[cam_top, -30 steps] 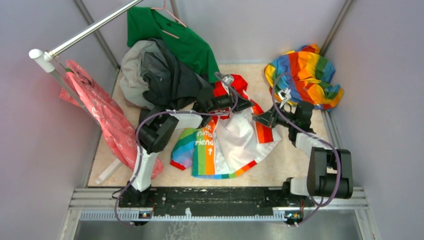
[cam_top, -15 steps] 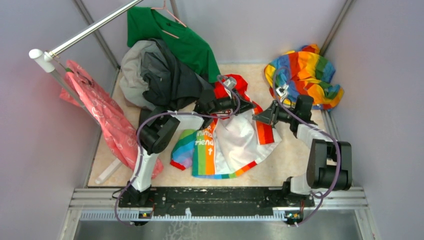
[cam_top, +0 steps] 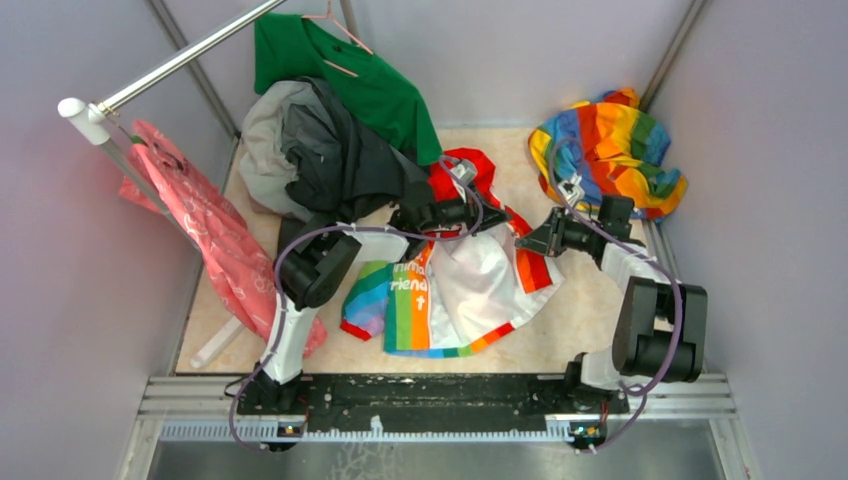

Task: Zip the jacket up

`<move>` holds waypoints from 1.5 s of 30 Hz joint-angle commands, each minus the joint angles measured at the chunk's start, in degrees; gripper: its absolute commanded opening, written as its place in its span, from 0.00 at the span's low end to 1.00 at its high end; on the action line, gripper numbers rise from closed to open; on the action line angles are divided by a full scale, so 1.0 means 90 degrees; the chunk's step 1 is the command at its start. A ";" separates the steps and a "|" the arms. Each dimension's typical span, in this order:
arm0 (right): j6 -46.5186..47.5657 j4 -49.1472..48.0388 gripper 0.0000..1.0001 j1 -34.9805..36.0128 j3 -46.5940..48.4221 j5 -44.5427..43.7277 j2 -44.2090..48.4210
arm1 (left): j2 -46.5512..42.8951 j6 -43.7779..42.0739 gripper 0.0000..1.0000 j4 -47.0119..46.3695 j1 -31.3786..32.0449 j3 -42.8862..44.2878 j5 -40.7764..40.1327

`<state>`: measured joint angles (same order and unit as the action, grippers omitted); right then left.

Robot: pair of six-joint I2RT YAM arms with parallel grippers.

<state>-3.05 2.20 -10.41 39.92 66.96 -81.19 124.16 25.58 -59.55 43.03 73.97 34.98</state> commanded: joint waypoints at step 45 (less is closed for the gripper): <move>-0.3386 -0.4508 0.00 0.0975 -0.0189 0.0837 -0.0094 | 0.0238 0.0641 0.00 -0.0884 0.0196 0.0038 0.0298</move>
<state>-23.55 -23.07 -1.91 38.89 71.88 -83.74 124.84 33.15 -67.24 43.66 72.49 37.06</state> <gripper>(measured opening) 0.010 0.022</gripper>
